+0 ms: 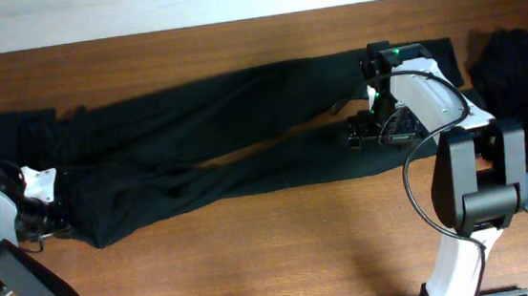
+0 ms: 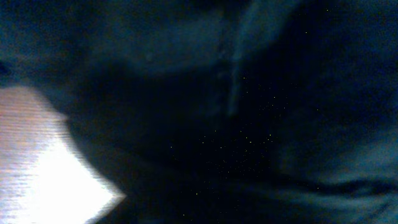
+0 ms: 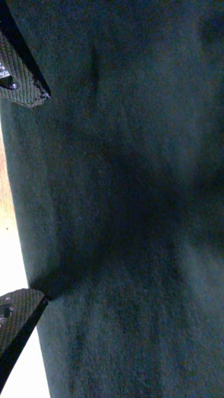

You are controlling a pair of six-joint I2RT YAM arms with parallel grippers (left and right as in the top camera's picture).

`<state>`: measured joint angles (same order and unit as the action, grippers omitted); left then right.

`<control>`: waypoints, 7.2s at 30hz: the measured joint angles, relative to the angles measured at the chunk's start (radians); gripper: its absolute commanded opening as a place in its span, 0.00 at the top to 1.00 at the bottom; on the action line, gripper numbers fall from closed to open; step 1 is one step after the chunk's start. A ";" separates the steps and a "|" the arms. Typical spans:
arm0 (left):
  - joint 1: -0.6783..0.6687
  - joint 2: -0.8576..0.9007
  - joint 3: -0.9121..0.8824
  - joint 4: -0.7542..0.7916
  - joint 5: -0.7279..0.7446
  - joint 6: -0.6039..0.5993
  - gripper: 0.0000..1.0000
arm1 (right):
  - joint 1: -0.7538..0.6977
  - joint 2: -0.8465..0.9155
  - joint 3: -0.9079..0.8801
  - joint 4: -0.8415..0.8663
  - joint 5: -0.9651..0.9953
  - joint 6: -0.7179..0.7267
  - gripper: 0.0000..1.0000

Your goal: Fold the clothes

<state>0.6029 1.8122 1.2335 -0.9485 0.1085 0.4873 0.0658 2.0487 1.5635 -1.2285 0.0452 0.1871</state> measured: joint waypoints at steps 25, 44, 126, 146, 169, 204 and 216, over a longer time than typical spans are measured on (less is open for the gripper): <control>-0.001 0.000 0.271 -0.179 -0.001 -0.020 0.90 | -0.243 0.000 -0.107 0.135 0.008 -0.004 0.22; 0.080 0.000 0.271 -0.145 -0.064 -0.100 0.93 | -0.449 0.000 -0.174 0.322 -0.065 -0.089 0.33; -0.256 0.163 0.577 -0.513 -0.021 -0.481 0.01 | -0.071 0.084 0.257 0.005 -0.258 -0.604 0.00; -0.312 0.163 0.577 -0.485 -0.007 -0.481 0.01 | -0.052 0.084 0.226 -0.025 -0.277 -1.207 0.38; -0.312 0.163 0.577 -0.478 -0.007 -0.481 0.01 | -0.052 0.103 0.014 0.325 -0.280 -1.385 0.36; -0.312 0.163 0.577 -0.477 -0.007 -0.481 0.01 | -0.052 0.138 0.123 0.154 -0.287 -1.418 0.96; -0.312 0.163 0.577 -0.475 -0.007 -0.481 0.01 | -0.052 0.138 0.277 0.137 -0.291 -1.265 0.96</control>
<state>0.2909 1.9747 1.8103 -1.4235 0.1013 0.0063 0.0139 2.1868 1.8400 -1.0916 -0.2462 -1.0775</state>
